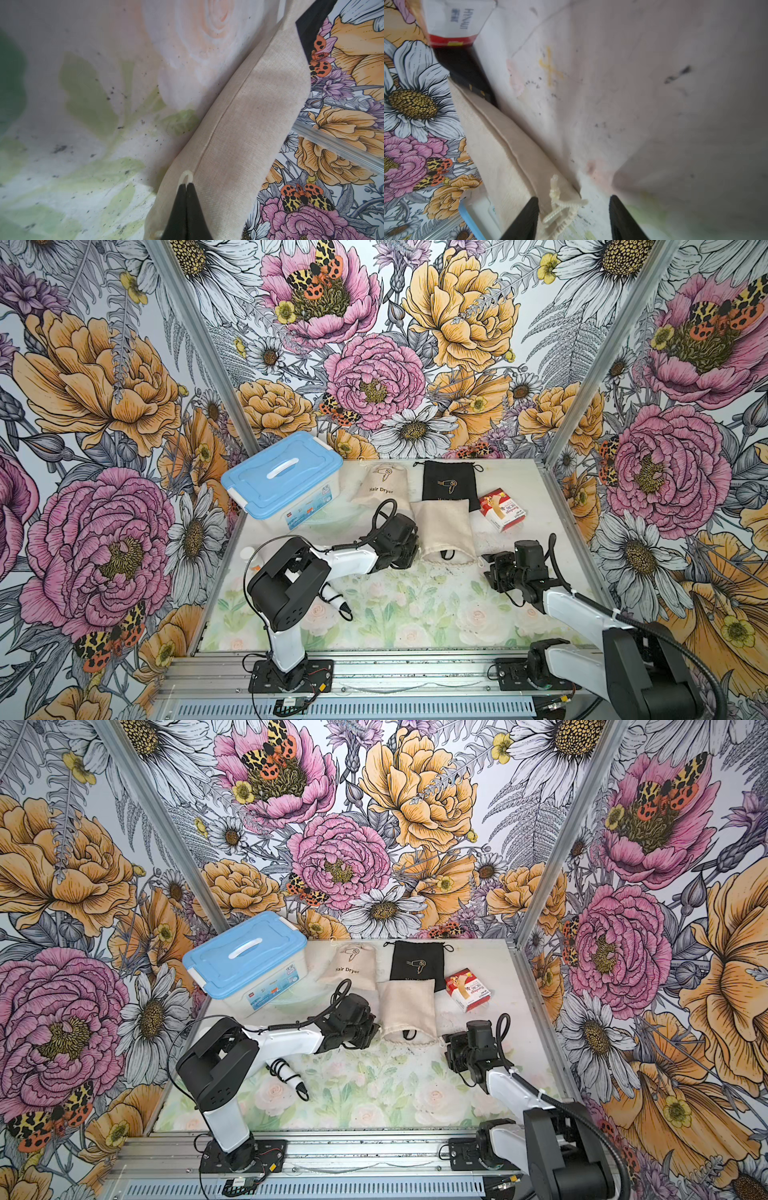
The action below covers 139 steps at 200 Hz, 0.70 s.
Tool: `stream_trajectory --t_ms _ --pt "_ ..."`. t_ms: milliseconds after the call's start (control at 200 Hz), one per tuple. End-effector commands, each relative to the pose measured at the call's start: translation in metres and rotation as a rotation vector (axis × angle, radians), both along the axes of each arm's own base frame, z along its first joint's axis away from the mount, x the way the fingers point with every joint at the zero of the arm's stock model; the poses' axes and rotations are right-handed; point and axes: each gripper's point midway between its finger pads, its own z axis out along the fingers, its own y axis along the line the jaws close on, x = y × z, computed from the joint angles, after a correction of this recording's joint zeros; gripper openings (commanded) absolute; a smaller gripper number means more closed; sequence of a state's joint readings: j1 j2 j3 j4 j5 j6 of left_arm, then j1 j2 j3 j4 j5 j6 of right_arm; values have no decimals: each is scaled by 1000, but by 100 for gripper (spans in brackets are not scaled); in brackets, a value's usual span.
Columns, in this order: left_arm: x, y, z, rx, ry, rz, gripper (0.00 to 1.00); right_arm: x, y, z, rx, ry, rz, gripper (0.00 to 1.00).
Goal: Pack away hair dryers
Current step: Pull the drawstrings on both sides of the drawstring bag.
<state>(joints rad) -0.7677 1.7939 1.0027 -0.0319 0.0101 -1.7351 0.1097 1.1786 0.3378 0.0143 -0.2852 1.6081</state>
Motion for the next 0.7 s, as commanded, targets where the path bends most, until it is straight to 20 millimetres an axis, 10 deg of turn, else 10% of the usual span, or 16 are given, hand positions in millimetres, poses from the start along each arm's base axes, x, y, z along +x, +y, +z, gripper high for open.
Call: stream_trajectory --t_ms 0,415,690 --pt "10 -7 8 -24 -29 -13 0 23 2 16 34 -62 -21 54" --pt "11 -10 11 -37 -32 -15 0 35 12 1 88 -38 -32 45" --pt "12 -7 9 -24 -37 -9 0 35 7 0 77 -50 -57 0"
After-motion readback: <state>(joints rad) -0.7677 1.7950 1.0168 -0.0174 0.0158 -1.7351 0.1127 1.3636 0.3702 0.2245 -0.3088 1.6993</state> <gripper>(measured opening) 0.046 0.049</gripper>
